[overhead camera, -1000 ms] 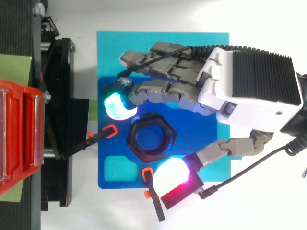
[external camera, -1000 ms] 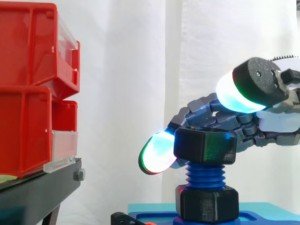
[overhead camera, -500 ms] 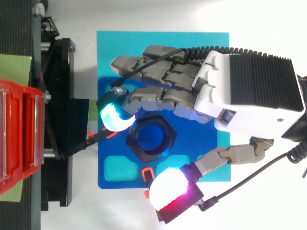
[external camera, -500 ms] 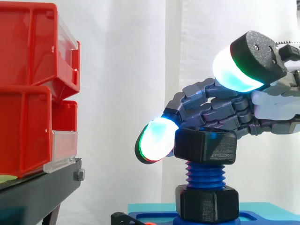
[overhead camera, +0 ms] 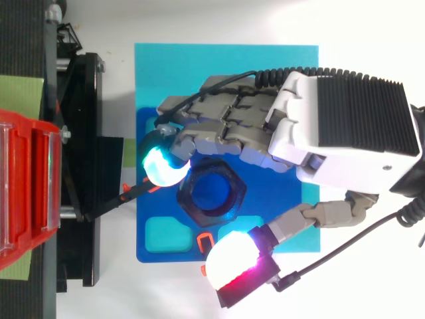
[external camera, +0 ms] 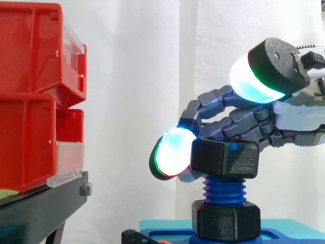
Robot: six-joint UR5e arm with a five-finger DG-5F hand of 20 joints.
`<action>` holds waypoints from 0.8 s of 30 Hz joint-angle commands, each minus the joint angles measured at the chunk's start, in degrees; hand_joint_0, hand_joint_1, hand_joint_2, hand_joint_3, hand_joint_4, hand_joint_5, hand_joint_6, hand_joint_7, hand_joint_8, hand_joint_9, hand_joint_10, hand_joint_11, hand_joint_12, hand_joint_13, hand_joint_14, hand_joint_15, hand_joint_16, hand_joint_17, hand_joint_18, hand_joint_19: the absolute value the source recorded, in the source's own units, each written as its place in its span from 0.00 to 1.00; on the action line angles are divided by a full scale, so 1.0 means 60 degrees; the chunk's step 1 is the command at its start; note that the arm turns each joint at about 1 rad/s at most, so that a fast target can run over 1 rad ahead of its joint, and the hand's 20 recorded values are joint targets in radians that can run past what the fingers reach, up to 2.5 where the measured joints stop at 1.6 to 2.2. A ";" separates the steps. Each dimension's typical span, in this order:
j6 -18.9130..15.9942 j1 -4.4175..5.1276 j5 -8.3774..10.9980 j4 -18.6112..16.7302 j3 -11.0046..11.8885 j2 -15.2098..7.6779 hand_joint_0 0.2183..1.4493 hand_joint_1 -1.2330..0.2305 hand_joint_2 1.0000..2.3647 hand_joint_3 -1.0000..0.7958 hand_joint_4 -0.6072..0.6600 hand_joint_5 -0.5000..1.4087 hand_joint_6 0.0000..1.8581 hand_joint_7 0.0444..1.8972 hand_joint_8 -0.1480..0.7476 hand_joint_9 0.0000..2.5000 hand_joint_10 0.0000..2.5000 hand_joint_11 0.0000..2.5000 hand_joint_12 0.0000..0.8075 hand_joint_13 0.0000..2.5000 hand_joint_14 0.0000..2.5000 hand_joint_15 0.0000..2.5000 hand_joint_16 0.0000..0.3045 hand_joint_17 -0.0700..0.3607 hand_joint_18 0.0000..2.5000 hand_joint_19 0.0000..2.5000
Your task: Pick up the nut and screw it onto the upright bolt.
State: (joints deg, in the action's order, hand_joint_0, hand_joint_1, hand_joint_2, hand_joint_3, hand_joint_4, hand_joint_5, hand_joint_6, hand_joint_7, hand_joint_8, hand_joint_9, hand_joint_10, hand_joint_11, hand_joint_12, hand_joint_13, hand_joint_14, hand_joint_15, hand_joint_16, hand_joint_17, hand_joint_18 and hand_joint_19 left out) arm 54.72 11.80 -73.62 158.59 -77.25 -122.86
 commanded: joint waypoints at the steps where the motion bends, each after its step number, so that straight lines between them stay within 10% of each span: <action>1: -0.0008 -0.0033 -0.0122 0.0068 0.0000 -0.0001 0.19 0.59 0.00 0.28 0.71 0.19 0.27 0.56 0.49 0.19 0.00 0.00 0.44 0.19 0.00 0.00 0.18 0.45 0.18 0.03; 24: 0.0153 -0.0561 -0.1016 0.0068 0.0000 0.0013 0.20 0.60 0.00 0.28 0.69 0.25 0.27 0.70 0.49 0.29 0.00 0.00 0.41 0.24 0.00 0.00 0.17 0.43 0.22 0.05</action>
State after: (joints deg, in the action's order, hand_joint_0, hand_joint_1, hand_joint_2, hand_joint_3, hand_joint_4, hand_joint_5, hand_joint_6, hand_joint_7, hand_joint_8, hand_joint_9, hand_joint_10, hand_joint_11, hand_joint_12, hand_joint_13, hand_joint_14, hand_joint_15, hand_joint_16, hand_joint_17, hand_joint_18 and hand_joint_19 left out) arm 55.27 9.15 -78.55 158.86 -77.26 -122.86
